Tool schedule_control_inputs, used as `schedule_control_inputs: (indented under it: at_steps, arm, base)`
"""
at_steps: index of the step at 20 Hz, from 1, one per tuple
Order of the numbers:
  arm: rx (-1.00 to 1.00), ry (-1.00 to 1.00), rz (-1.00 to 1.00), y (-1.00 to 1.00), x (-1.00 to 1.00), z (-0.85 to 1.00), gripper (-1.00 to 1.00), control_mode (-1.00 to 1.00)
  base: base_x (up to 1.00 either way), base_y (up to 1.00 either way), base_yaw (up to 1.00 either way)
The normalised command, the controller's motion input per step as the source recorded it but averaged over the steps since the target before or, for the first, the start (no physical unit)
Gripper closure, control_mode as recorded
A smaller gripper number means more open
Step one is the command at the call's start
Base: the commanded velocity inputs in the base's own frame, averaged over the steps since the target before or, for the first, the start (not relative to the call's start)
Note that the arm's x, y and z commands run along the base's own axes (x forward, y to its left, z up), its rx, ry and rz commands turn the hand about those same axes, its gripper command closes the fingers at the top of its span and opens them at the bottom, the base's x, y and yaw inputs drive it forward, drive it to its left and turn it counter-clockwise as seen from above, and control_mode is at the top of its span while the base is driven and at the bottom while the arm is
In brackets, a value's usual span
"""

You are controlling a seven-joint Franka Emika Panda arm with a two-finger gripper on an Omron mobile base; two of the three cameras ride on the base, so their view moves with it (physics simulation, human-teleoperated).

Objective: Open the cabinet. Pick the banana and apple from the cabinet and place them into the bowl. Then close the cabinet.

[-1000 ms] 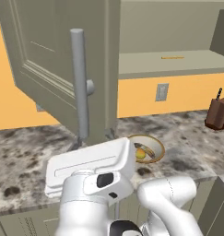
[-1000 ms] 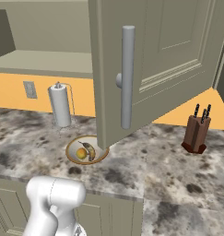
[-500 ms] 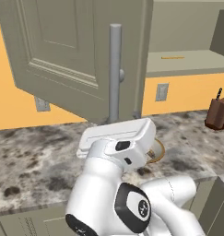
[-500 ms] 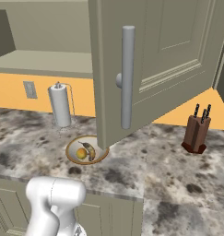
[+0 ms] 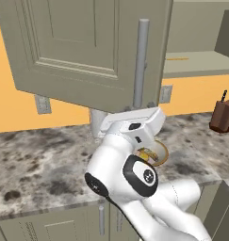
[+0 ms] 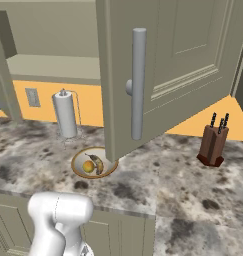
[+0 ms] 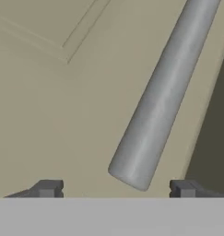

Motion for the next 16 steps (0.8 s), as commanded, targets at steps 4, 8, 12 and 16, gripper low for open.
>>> schedule_control_inputs:
  at_steps: [4, 8, 12, 16]
  arm:
    - [0.15, 0.0, -0.11, -0.75, 1.0, -0.03, -1.0, -1.0]
    - [0.18, 0.0, -0.13, -0.79, 1.0, 0.0, -1.0, -1.0]
    - [0.04, 0.05, 0.0, -0.55, 1.0, -0.21, -1.0, -1.0]
    - [0.0, 0.02, 0.0, -0.48, 1.0, -0.3, -1.0, -1.0]
  base:
    - [0.0, 0.0, 0.0]
    - [0.0, 0.0, 0.0]
    - [0.0, 0.0, 0.0]
    - [0.0, 0.0, 0.0]
